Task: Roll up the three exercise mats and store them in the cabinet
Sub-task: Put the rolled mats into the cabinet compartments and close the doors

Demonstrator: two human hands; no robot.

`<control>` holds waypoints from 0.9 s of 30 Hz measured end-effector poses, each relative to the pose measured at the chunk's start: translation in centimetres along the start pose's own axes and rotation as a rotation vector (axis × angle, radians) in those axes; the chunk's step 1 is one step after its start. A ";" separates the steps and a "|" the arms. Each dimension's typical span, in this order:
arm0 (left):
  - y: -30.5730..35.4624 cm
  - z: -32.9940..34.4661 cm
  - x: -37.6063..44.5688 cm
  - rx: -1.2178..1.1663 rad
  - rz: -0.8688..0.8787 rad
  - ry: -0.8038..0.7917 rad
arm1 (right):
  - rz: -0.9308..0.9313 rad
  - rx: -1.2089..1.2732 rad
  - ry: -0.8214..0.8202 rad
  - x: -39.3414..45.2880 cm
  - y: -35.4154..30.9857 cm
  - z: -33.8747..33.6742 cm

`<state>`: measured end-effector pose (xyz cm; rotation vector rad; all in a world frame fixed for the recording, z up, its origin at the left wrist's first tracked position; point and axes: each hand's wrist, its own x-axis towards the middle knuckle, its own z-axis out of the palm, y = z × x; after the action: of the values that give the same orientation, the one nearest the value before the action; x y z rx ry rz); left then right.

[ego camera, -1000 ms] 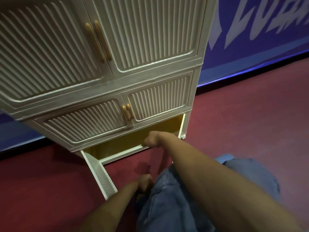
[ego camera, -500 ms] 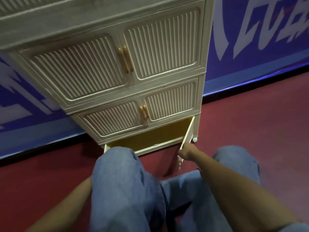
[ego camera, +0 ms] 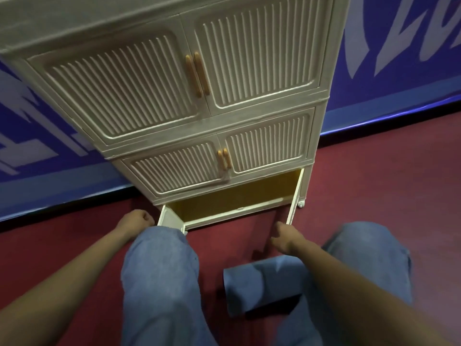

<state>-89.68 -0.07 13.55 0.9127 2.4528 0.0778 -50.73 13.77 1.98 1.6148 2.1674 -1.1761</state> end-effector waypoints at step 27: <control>10.7 50.3 5.7 0.519 0.510 -0.481 | -0.262 -0.628 -0.107 8.5 -4.0 -6.2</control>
<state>-62.45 5.64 -30.04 1.5525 1.7684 -0.5587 -55.73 23.83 3.10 1.0055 2.3898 -0.5177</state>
